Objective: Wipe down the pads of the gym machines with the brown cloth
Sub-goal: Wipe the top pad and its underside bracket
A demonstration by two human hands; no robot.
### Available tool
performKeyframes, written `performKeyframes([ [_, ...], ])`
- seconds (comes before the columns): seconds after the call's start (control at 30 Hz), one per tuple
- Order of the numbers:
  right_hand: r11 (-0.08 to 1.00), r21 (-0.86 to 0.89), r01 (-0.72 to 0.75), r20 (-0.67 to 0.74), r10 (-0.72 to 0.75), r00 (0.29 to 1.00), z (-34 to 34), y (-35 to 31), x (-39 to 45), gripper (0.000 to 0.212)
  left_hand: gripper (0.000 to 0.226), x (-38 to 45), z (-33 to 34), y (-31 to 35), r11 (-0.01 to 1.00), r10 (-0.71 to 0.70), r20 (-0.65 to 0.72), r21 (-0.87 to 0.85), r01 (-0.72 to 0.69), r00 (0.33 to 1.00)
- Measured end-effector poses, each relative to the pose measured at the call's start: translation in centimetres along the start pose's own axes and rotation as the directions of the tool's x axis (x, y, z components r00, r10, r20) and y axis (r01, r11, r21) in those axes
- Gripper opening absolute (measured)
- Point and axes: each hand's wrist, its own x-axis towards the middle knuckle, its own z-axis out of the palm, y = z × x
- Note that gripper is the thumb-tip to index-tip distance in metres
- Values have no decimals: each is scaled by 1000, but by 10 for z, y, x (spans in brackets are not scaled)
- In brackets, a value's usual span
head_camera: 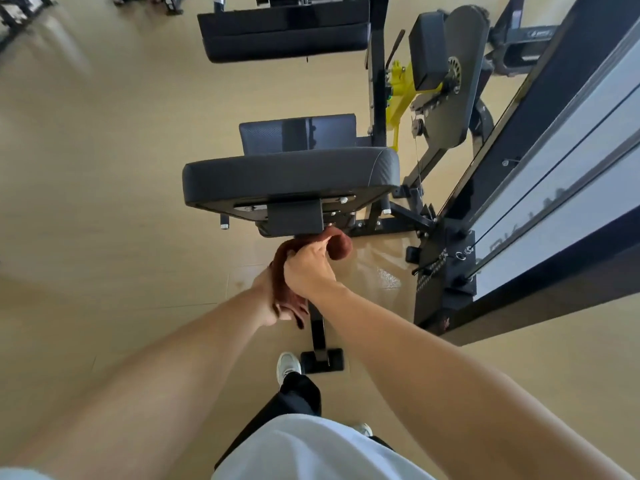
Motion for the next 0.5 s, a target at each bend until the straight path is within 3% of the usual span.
performKeyframes([
  [0.1,998,47,-42,-77,46,996,17,-4,21,75,86,30,-26,8,960,-230,-75,148,239,970],
  [0.17,992,97,-82,-134,95,986,27,-7,34,63,97,49,-38,14,939,-315,62,165,302,947],
  [0.3,957,270,-107,-176,158,972,27,-5,39,29,70,64,-40,24,982,-189,317,63,178,929],
  [0.4,934,352,-56,-280,162,946,12,7,26,15,53,59,-27,29,996,-80,209,-29,88,975],
  [0.5,936,336,106,-357,22,934,-8,25,8,15,35,42,-5,25,996,80,-24,-32,-80,997],
])
